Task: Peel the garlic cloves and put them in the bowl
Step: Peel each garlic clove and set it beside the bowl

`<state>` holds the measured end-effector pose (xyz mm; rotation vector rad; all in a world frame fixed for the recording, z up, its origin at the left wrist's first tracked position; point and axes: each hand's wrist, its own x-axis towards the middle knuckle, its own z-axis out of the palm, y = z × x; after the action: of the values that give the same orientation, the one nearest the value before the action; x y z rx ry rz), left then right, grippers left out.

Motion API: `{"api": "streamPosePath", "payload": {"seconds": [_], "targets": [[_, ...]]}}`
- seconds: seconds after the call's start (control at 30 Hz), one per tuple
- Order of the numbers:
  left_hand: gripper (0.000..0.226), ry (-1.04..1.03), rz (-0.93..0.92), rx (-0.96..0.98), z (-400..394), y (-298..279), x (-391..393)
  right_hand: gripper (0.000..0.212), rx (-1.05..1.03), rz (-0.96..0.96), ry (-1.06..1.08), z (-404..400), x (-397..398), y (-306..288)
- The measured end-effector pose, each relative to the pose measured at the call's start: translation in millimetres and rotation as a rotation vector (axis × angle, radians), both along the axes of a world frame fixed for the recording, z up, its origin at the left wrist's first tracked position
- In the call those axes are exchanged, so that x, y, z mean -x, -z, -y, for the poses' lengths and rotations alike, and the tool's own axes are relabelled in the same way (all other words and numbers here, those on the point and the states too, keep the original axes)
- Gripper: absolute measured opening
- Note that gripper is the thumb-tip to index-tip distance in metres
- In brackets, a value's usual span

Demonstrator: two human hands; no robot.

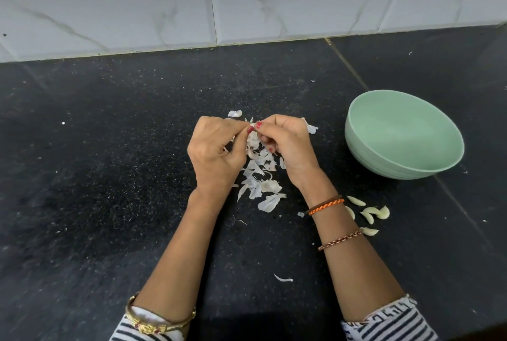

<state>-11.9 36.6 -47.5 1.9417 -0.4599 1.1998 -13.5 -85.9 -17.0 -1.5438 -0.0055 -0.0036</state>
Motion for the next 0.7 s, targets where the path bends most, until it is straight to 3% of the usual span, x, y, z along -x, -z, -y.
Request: {"api": "streamPosePath", "payload": {"seconds": [0.17,0.23,0.33,0.4,0.5,0.6,0.7], "targets": [[0.006,0.017,0.019,0.021,5.5,-0.8,2.6,0.033,-0.189,-0.111,-0.089,4.7,-0.5,-4.0],[0.003,0.083,-0.127,0.167,10.4,-1.9,4.7,0.035,-0.177,-0.109,-0.087,6.4,-0.7,-4.7],[0.013,0.272,-0.478,0.561,15.2,-8.3,7.2,0.025,-0.088,-0.023,-0.029,7.8,0.7,-3.8],[0.021,0.319,-0.587,0.666,14.4,-12.0,7.1,0.016,-0.075,0.033,-0.011,6.9,2.8,-3.7],[0.018,0.351,-0.662,0.646,13.5,-16.9,8.0,0.012,-0.069,0.082,-0.016,5.6,4.2,-2.2],[0.011,0.328,-0.698,0.498,13.1,-14.4,8.0,0.017,-0.016,0.08,-0.001,4.6,3.8,-1.8],[0.008,0.158,-0.539,0.265,10.6,-7.2,6.8,0.021,0.057,0.05,0.008,2.4,3.2,-1.3]]}}
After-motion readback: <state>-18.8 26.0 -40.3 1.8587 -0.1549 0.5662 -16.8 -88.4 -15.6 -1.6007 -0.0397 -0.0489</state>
